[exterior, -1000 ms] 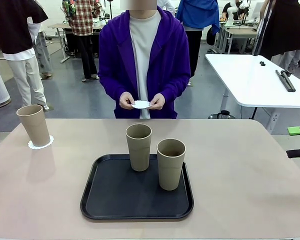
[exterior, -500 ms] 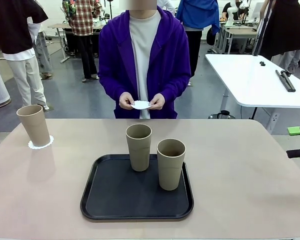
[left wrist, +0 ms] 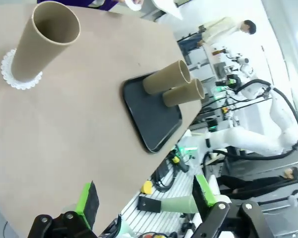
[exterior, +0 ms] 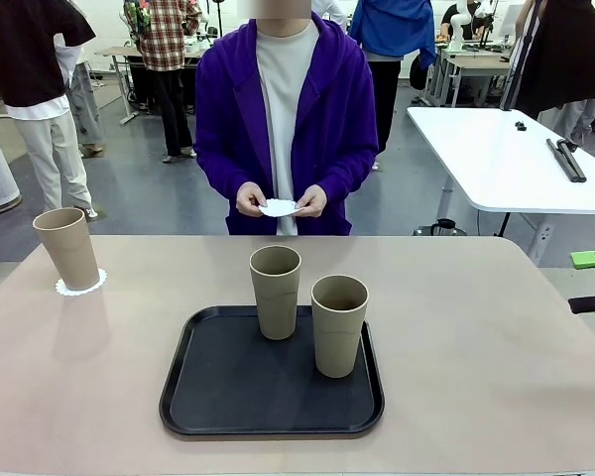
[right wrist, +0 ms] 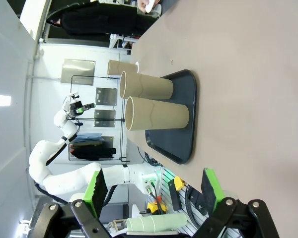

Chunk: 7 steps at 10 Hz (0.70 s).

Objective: Place coasters on the table and set cups on them.
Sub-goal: Take one Reusable plastic cup from the Flat Tray and place it on a coaster set by the human.

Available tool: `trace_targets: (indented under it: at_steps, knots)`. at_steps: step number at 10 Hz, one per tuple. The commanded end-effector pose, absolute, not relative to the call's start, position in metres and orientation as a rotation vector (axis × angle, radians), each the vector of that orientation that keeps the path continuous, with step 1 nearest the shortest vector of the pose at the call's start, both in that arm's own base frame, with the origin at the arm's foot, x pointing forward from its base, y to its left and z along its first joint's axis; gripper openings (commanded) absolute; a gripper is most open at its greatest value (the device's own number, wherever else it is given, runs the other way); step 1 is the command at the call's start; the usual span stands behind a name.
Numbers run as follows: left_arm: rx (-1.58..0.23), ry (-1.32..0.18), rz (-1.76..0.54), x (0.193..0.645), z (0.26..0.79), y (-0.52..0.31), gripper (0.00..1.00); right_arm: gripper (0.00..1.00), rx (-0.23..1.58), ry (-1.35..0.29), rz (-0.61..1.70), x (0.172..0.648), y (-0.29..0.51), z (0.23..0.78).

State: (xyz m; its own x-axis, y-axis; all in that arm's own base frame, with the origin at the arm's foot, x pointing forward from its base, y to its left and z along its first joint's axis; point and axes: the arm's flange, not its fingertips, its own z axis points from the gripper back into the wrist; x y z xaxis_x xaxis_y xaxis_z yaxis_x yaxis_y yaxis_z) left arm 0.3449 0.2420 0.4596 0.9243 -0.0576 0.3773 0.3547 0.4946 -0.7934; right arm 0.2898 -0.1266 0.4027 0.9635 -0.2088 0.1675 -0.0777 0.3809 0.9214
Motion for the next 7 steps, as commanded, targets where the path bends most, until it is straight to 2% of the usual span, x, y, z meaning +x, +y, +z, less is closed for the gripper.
trace_targets:
  at_steps: [1, 3, 7]
  knots:
    - [-1.118, -0.341, -0.248, 0.354, 0.455, 0.284, 1.00, 1.00, 1.190, -0.283, -0.080, 0.290, -0.127, 0.404]
    - [-1.190, -0.361, -0.143, 0.351, 0.447, 0.310, 1.00, 1.00, 1.190, -0.283, -0.080, 0.290, -0.127, 0.404]
    - [-1.226, -0.307, 0.074, 0.352, 0.432, 0.322, 1.00, 1.00, 1.190, -0.283, -0.080, 0.290, -0.127, 0.404]
